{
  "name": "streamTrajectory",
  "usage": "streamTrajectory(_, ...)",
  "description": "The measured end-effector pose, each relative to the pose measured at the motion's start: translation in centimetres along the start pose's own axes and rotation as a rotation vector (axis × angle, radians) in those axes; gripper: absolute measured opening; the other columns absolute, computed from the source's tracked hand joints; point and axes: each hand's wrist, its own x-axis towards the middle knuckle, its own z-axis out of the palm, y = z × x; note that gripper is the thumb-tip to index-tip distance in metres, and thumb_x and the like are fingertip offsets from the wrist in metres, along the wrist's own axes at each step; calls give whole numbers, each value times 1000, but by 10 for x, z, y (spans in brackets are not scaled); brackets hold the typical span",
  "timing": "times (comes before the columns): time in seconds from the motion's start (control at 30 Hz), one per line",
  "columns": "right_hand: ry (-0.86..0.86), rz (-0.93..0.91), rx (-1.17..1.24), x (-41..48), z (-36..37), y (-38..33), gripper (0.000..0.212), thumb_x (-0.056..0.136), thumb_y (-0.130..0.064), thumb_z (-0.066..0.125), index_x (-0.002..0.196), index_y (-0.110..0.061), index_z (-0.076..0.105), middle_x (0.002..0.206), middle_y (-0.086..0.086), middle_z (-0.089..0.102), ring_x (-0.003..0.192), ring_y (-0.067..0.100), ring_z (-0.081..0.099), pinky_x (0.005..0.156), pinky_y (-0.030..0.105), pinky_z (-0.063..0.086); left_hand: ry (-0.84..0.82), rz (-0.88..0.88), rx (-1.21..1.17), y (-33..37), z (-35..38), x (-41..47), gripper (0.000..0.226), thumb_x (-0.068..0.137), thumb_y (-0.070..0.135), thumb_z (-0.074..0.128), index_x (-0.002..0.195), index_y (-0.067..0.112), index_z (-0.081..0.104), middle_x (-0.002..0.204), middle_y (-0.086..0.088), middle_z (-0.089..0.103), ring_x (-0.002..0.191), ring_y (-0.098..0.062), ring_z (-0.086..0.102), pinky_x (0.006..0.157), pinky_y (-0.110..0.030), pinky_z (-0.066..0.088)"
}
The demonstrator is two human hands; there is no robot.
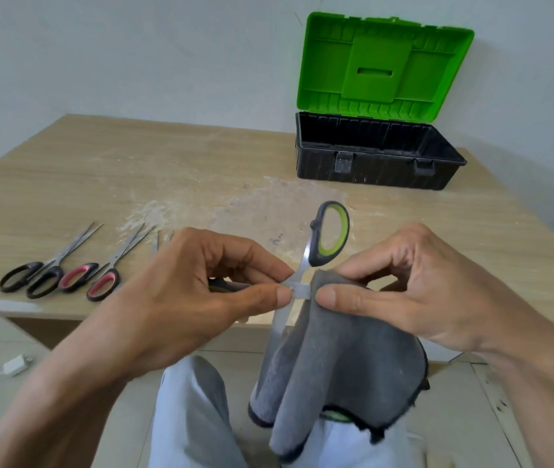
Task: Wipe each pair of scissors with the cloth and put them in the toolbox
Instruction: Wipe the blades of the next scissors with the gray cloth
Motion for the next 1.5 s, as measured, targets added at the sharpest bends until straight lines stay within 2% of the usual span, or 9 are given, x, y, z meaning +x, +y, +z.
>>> streamTrajectory(0.2,-7,44,23,1,-3,6,20,82,-47,77,97,-38,86,96,-1,84,102,38,77,86,58,60,18,-11,13,-1,-1,-3,8,75,34,77,83,33,79,74,6,76,64,-2,67,63,-18,54)
streamTrajectory(0.33,3,50,138,2,13,2,19,88,-34,77,103,-29,86,100,-12,83,99,7,79,95,39,60,-1,15,74,-1,9,-2,5,82,30,74,85,30,78,80,8,77,80,-9,73,77,-34,61)
streamTrajectory(0.43,16,57,124,2,19,3,20,90,-35,75,105,-27,86,100,-14,83,97,7,79,93,40,61,-23,-9,47,-3,8,-3,7,80,32,74,85,29,78,82,4,77,81,-13,74,78,-36,62)
streamTrajectory(0.63,-4,128,127,-4,0,12,29,85,-55,78,96,-30,87,90,23,80,84,57,69,66,58,55,-11,-43,-21,-4,2,-6,6,76,29,76,81,31,79,77,5,77,73,-3,71,67,-12,52)
streamTrajectory(0.87,49,77,168,-2,4,3,22,85,-40,76,98,-25,87,93,1,84,90,35,79,85,64,59,-36,-12,-62,0,3,-1,8,77,29,75,84,29,79,75,3,75,67,-4,66,63,-14,50)
streamTrajectory(1.17,61,40,124,-6,-18,2,28,90,-48,78,89,-22,87,83,18,80,66,42,70,59,50,53,-63,-80,-290,-6,-1,-3,16,72,27,73,84,20,79,67,2,69,61,-10,57,57,-13,46)
streamTrajectory(1.33,75,57,114,-9,-19,0,23,80,-39,77,87,-20,88,84,2,84,77,15,78,67,30,59,-56,-50,-210,-3,3,2,25,78,41,69,80,19,78,60,-4,61,59,-16,51,58,-22,40)
streamTrajectory(1.4,113,58,105,-7,-18,-3,26,77,-42,77,87,-21,88,84,1,84,80,23,81,68,37,61,-2,-22,-173,-1,7,4,25,76,43,72,79,19,78,58,-5,60,56,-20,48,56,-28,37)
streamTrajectory(1.5,182,32,86,-4,-10,-6,26,80,-47,77,85,-23,87,76,4,81,73,26,78,63,45,56,57,27,-149,1,12,5,21,77,39,73,75,18,76,51,1,58,46,-9,45,49,-15,35)
